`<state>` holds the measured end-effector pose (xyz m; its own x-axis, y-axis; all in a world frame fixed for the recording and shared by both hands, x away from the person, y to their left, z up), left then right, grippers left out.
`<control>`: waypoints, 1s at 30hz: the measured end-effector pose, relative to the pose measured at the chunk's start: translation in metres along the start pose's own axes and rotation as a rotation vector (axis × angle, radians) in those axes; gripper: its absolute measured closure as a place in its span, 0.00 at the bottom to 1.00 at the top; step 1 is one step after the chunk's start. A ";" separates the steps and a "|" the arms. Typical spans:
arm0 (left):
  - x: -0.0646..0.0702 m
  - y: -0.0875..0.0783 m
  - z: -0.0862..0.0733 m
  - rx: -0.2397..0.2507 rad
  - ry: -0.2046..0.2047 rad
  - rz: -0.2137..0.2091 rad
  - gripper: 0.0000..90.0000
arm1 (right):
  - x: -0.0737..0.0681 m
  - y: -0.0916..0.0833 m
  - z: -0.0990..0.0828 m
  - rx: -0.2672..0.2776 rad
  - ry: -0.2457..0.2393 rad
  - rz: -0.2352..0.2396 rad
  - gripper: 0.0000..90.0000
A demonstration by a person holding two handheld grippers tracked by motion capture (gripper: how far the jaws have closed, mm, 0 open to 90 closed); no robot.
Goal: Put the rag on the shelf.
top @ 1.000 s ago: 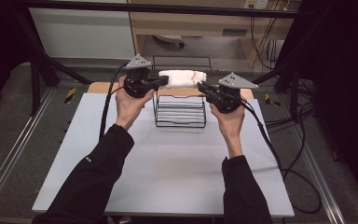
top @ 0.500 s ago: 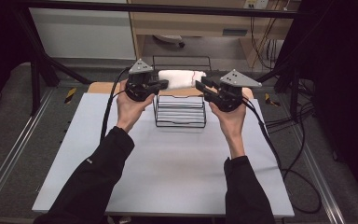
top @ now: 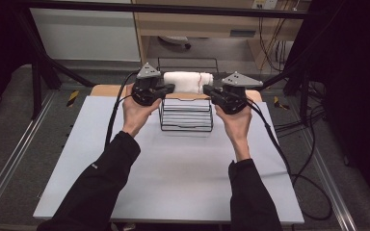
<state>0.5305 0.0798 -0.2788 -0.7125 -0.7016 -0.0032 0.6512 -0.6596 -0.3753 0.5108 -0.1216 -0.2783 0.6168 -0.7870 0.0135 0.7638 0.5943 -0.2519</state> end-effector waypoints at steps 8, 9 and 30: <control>-0.001 0.002 -0.001 0.000 0.007 0.011 1.00 | 0.006 0.010 -0.006 -0.013 -0.008 -0.038 0.97; -0.001 0.002 -0.001 0.000 0.006 0.012 1.00 | 0.007 0.011 -0.006 -0.015 -0.007 -0.041 0.97; 0.001 -0.026 -0.001 0.015 -0.004 -0.008 0.80 | 0.002 -0.021 0.003 0.027 0.011 0.002 0.71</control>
<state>0.5125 0.0961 -0.2702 -0.7170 -0.6971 0.0034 0.6490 -0.6692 -0.3618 0.4965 -0.1351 -0.2705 0.6164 -0.7875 0.0024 0.7674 0.6000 -0.2262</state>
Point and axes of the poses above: each handheld gripper's, and its own axes: y roughly forward along the jaws, z roughly out of its top, x roughly to its right, the point moved 5 cm from there along y, roughly forward along the jaws, and after that the axes turned 1 degree about x, right-handed, at the moved point
